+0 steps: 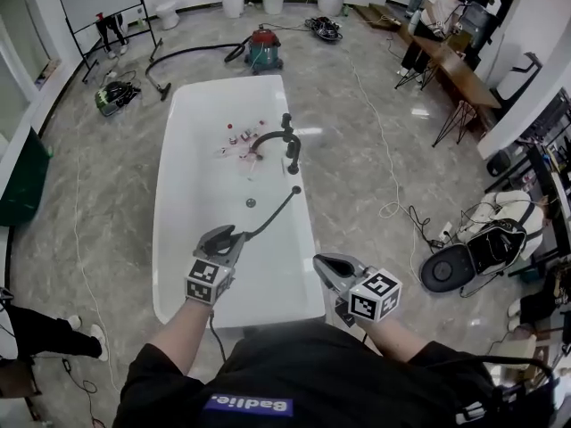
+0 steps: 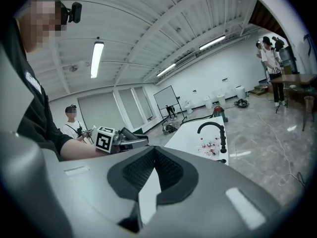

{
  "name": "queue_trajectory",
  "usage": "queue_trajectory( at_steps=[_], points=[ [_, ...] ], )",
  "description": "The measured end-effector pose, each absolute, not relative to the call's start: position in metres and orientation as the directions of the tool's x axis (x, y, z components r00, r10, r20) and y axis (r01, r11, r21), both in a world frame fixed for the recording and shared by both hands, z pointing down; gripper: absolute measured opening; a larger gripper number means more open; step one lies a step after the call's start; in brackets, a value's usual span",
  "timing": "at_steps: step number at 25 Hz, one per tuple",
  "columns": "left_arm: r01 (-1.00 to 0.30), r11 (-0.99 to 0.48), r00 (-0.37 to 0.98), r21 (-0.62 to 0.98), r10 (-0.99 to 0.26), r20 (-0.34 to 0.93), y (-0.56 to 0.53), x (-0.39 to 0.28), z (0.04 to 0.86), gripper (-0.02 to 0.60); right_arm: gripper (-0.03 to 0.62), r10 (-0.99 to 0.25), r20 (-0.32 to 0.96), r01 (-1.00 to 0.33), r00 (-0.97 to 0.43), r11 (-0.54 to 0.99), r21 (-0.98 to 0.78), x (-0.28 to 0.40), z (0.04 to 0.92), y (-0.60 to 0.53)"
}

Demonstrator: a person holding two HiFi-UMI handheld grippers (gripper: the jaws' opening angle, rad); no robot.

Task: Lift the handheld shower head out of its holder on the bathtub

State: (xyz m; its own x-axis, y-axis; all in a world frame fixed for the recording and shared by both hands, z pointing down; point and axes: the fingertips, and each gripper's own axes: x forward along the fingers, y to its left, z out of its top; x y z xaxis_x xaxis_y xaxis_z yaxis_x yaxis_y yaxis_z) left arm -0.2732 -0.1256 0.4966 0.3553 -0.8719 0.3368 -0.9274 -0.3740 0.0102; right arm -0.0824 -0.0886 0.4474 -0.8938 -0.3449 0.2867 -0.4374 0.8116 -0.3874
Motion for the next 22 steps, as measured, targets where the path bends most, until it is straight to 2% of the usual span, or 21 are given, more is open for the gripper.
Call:
queue_trajectory(
  at_steps=[12,22],
  points=[
    [-0.957,-0.287,0.290,0.051,-0.918,0.270,-0.054,-0.255,0.445,0.115,0.002,-0.300,0.269,-0.388,-0.915,0.836,-0.387,-0.098,0.449,-0.082],
    [-0.959,-0.275,0.284,0.073,-0.936,0.209,-0.012,-0.240,0.404,0.115,0.002,-0.263,0.238,-0.341,-0.935,0.854,-0.393,-0.106,0.439,-0.056]
  ],
)
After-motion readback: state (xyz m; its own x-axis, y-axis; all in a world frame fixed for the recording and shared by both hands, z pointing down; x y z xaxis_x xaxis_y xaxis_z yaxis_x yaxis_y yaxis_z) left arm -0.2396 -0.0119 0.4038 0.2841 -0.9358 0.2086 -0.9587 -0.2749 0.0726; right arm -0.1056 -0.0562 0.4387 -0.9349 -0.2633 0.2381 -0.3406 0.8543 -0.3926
